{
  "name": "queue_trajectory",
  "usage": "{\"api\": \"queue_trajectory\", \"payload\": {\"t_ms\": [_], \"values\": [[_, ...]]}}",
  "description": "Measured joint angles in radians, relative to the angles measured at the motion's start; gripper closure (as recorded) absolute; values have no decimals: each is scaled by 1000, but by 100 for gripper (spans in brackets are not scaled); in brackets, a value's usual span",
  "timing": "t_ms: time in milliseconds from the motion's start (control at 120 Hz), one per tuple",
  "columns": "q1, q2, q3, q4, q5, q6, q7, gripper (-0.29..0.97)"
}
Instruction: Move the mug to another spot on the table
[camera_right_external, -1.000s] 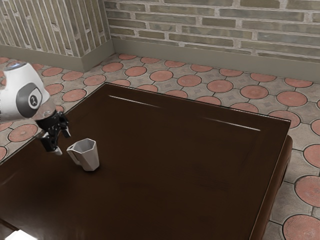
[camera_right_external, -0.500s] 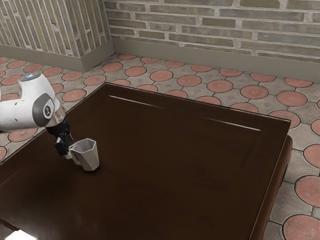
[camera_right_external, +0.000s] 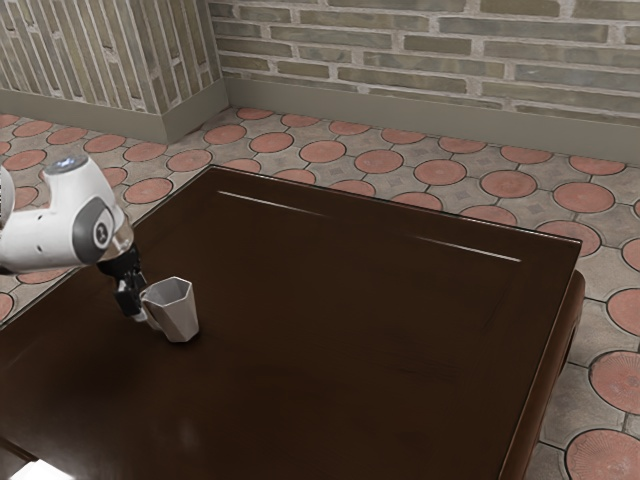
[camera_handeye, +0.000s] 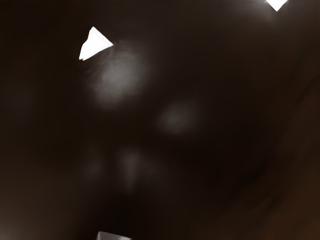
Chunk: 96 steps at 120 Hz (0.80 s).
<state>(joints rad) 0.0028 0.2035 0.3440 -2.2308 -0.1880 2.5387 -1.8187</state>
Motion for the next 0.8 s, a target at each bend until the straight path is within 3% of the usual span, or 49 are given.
{"api": "queue_trajectory", "payload": {"t_ms": [383, 683, 800], "values": [[0, 41, -6, -2, -3, 53, 0, 1], [-3, 37, -8, -11, -10, 87, 31, 47], [-1, 0, -10, -24, -63, 76, 69, 56]]}}
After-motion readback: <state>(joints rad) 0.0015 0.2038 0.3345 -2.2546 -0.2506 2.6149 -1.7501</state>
